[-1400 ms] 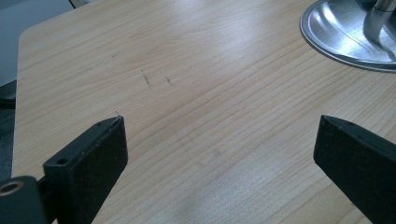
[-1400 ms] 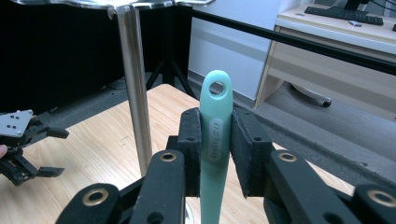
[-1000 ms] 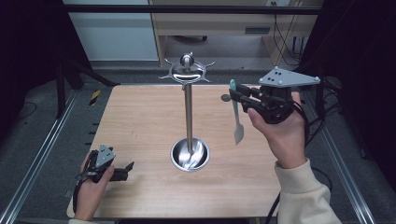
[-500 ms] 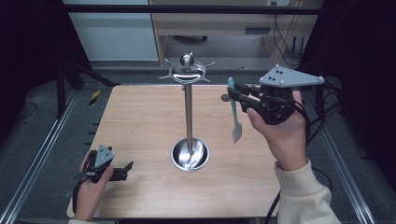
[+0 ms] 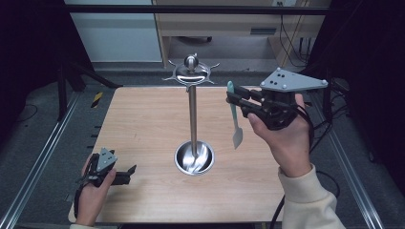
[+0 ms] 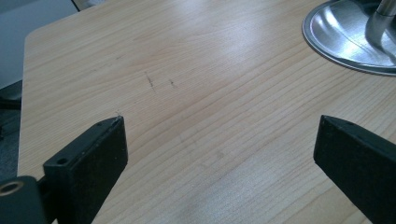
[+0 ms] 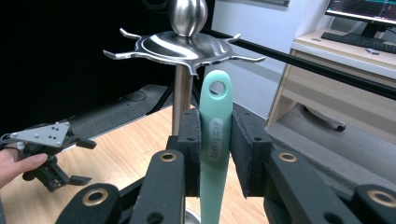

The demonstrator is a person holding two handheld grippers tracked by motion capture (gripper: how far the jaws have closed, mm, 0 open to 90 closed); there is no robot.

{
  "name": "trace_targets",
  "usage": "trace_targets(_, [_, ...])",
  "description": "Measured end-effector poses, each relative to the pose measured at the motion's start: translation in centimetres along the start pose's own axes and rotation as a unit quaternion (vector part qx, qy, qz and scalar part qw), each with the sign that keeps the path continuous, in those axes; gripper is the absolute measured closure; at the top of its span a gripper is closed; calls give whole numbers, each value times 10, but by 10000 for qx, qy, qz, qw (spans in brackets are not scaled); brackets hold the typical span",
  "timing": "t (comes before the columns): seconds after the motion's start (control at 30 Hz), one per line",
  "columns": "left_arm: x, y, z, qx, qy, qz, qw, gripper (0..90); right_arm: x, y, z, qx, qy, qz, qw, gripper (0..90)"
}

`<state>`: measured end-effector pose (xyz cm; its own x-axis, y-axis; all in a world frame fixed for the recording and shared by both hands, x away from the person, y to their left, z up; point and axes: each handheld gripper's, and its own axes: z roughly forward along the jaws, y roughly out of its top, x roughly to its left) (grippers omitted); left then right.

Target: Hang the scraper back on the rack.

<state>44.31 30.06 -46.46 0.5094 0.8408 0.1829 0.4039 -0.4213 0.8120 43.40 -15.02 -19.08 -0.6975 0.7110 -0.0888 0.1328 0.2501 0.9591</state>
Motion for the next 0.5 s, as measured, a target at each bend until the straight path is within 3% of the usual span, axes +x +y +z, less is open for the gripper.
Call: trace_targets(0.5, [0,0,0,9,-18,14,10000,27,3,5,13,75,144,20,9999,743])
